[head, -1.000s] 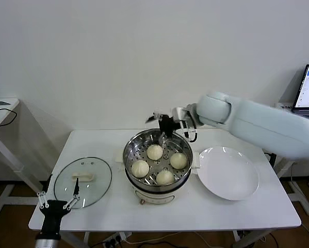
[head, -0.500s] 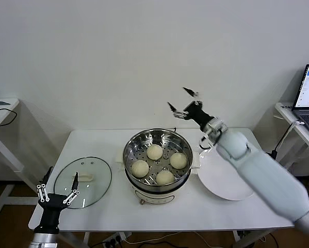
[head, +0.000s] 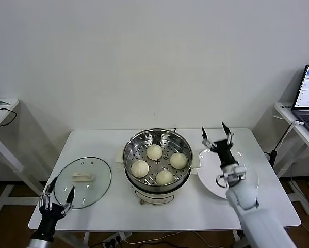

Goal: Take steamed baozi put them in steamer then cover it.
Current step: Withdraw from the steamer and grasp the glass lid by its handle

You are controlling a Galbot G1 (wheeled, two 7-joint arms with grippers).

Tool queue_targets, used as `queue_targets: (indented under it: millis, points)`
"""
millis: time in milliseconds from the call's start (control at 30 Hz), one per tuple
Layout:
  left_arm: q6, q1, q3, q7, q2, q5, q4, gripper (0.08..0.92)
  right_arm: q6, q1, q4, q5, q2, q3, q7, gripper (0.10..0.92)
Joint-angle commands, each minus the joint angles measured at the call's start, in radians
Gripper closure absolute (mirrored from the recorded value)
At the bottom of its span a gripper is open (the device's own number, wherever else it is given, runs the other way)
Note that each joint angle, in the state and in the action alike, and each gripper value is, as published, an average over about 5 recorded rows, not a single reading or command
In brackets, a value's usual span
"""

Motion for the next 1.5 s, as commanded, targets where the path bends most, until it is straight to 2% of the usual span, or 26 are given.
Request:
queue_targets:
  millis: [33,233,433,1067,1500]
  points:
    - [0.074,0.007,-0.008,-0.063,0.030,0.331,0.099,0.177,0.031,-0.206,0.064,-0.070,0.112,0.137,0.030,0.203]
    - [0.074,-0.058,0.014,-0.080,0.027,0.453,0.124,0.177,0.019,-0.217,0.090,-0.077,0.119,0.125,0.027,0.203]
    - [0.113,-0.131,0.059,-0.070,0.031,0.456,0.142,0.177,0.019,-0.231,0.078,-0.087,0.125,0.128,0.017,0.203]
    - [0.160,-0.367,0.124,-0.031,0.027,0.418,0.347,0.177,0.023,-0.251,0.070,-0.115,0.145,0.145,0.012,0.203]
    - [0.173,-0.442,0.126,-0.024,0.021,0.408,0.447,0.177,0.030,-0.256,0.062,-0.133,0.156,0.149,0.014,0.203]
